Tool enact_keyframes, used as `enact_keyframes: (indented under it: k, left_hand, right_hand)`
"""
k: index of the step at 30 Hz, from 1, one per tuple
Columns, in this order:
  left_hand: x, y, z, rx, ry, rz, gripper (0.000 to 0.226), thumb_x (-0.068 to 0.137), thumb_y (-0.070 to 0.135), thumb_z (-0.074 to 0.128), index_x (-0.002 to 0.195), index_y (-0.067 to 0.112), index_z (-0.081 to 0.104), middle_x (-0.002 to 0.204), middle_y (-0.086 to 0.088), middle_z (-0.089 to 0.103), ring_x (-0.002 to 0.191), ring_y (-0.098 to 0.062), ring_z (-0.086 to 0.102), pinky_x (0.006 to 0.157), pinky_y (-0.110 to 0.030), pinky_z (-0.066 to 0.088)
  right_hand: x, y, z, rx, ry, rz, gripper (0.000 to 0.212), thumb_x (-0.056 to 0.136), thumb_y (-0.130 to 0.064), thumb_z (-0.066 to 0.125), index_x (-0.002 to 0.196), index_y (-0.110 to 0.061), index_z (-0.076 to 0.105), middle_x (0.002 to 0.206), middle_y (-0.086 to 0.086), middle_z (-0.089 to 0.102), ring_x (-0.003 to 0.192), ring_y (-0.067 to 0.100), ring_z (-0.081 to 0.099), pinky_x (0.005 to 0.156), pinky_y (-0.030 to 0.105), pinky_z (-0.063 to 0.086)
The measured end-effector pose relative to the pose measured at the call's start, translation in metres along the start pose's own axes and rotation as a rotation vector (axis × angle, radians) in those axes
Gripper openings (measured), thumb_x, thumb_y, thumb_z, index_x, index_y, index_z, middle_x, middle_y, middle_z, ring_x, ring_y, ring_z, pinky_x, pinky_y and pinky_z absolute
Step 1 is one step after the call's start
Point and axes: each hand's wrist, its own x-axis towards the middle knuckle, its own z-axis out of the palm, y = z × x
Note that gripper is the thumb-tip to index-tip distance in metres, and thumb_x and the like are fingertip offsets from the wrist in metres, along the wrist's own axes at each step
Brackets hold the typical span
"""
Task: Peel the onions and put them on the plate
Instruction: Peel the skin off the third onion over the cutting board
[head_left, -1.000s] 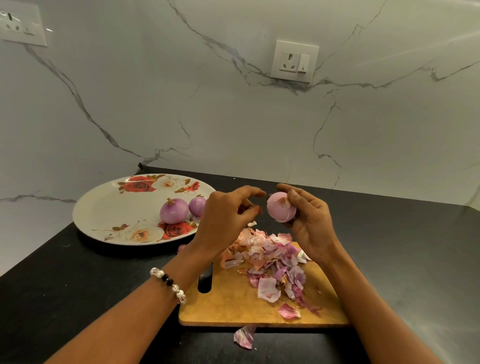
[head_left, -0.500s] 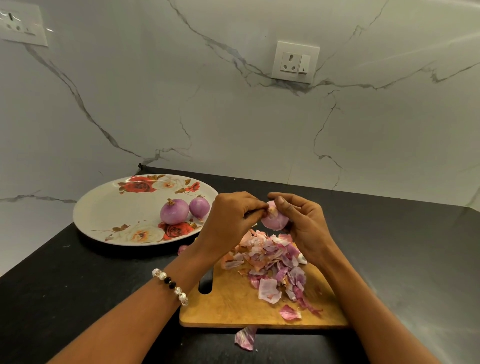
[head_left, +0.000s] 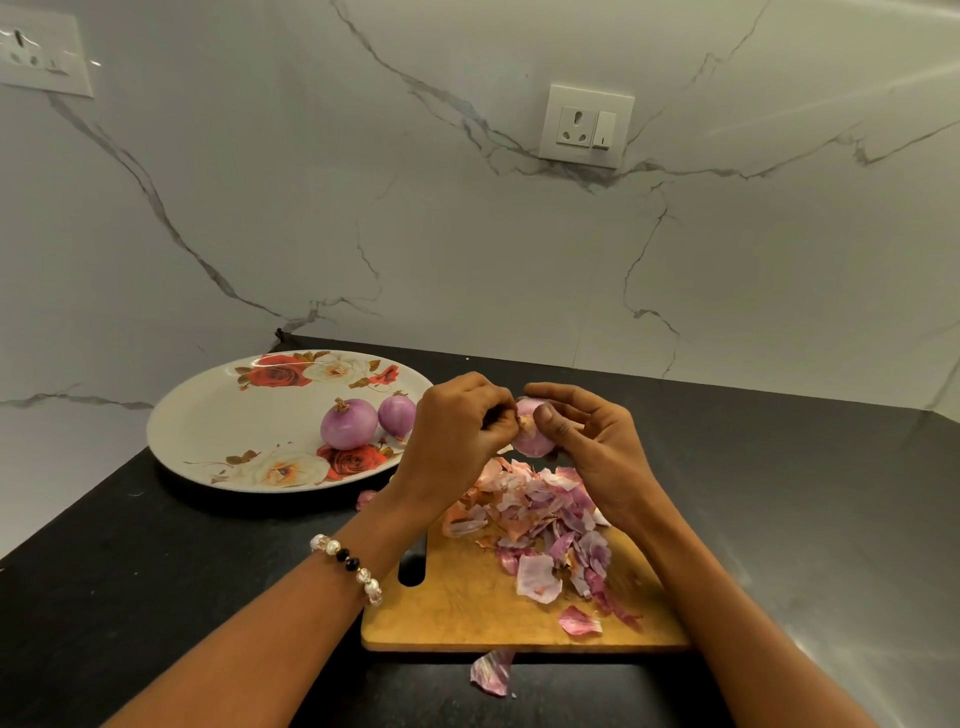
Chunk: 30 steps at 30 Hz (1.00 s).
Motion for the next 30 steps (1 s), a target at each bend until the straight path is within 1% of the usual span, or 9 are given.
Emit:
enact_keyframes:
  k: [4, 9, 14, 17, 19, 21, 24, 27, 30]
  left_hand:
    - [0.002, 0.002, 0.0, -0.058, 0.062, -0.102, 0.008, 0.08, 0.012, 0.072, 0.084, 0.005, 0.071, 0.078, -0.007, 0.067, 0.062, -0.006, 0.051, 0.067, 0.0, 0.042]
    - [0.002, 0.0, 0.001, -0.136, 0.057, -0.301, 0.012, 0.088, 0.018, 0.064, 0.093, 0.008, 0.068, 0.085, 0.0, 0.066, 0.072, -0.008, 0.058, 0.063, -0.006, 0.048]
    - [0.004, -0.008, 0.003, -0.264, 0.081, -0.525, 0.014, 0.091, 0.021, 0.059, 0.098, 0.01, 0.065, 0.092, -0.004, 0.067, 0.085, -0.018, 0.065, 0.075, -0.031, 0.058]
    - [0.007, -0.01, -0.002, -0.412, 0.16, -0.699, 0.013, 0.091, 0.021, 0.06, 0.096, 0.01, 0.065, 0.093, -0.005, 0.068, 0.082, -0.016, 0.066, 0.068, -0.022, 0.058]
    - [0.01, -0.011, -0.009, -0.43, 0.206, -0.786, 0.011, 0.09, 0.021, 0.061, 0.096, 0.012, 0.064, 0.094, -0.003, 0.067, 0.079, -0.012, 0.066, 0.06, -0.012, 0.053]
    - [0.01, -0.009, -0.012, -0.462, 0.18, -0.769, 0.006, 0.088, 0.018, 0.064, 0.092, 0.013, 0.063, 0.093, -0.004, 0.067, 0.078, -0.014, 0.067, 0.061, -0.015, 0.055]
    - [0.009, -0.001, -0.012, -0.534, 0.013, -0.631, 0.017, 0.083, 0.01, 0.069, 0.098, 0.014, 0.064, 0.088, -0.006, 0.07, 0.078, -0.018, 0.069, 0.065, -0.031, 0.06]
    - [0.007, 0.004, -0.009, -0.389, -0.079, -0.46, 0.024, 0.081, 0.004, 0.068, 0.099, 0.02, 0.064, 0.086, 0.003, 0.071, 0.079, -0.01, 0.068, 0.07, -0.024, 0.058]
    - [0.006, 0.002, -0.007, -0.383, -0.019, -0.428, 0.021, 0.087, 0.0, 0.059, 0.087, 0.02, 0.067, 0.085, 0.003, 0.071, 0.08, -0.009, 0.069, 0.074, -0.026, 0.058]
  right_hand:
    - [-0.001, 0.0, 0.002, -0.02, -0.029, -0.045, 0.035, 0.082, -0.022, 0.066, 0.116, -0.013, 0.066, 0.107, -0.003, 0.072, 0.1, 0.025, 0.07, 0.079, 0.032, 0.06]
    - [0.0, 0.0, 0.001, -0.023, -0.047, -0.053, 0.035, 0.083, -0.022, 0.066, 0.116, -0.013, 0.066, 0.109, -0.003, 0.071, 0.104, 0.024, 0.068, 0.08, 0.029, 0.058]
    - [0.001, 0.003, -0.002, -0.009, -0.053, -0.046, 0.033, 0.086, -0.022, 0.064, 0.118, -0.014, 0.066, 0.116, 0.001, 0.07, 0.112, 0.029, 0.064, 0.087, 0.037, 0.058]
    - [0.002, 0.001, -0.003, 0.091, -0.035, -0.024, 0.028, 0.089, -0.025, 0.064, 0.115, -0.017, 0.069, 0.116, 0.003, 0.071, 0.112, 0.03, 0.064, 0.085, 0.036, 0.059]
    - [0.003, -0.002, -0.006, 0.17, -0.014, -0.017, 0.034, 0.083, -0.041, 0.074, 0.112, -0.022, 0.073, 0.119, 0.007, 0.07, 0.114, 0.03, 0.064, 0.084, 0.034, 0.058]
    - [0.005, -0.005, -0.01, 0.222, -0.011, -0.004, 0.045, 0.074, -0.049, 0.08, 0.111, -0.023, 0.075, 0.122, 0.009, 0.069, 0.116, 0.03, 0.062, 0.085, 0.034, 0.057]
    - [0.005, -0.005, -0.011, 0.236, 0.0, -0.003, 0.031, 0.087, -0.029, 0.066, 0.115, -0.016, 0.07, 0.117, 0.005, 0.071, 0.113, 0.028, 0.064, 0.083, 0.033, 0.058]
    - [0.005, -0.002, -0.011, 0.191, 0.02, 0.024, 0.027, 0.097, -0.005, 0.048, 0.114, -0.013, 0.066, 0.111, 0.002, 0.073, 0.109, 0.027, 0.065, 0.08, 0.031, 0.057]
    - [0.005, -0.002, -0.011, 0.137, 0.007, 0.03, 0.032, 0.1, 0.001, 0.043, 0.114, -0.014, 0.067, 0.113, 0.004, 0.073, 0.111, 0.028, 0.064, 0.081, 0.032, 0.057]
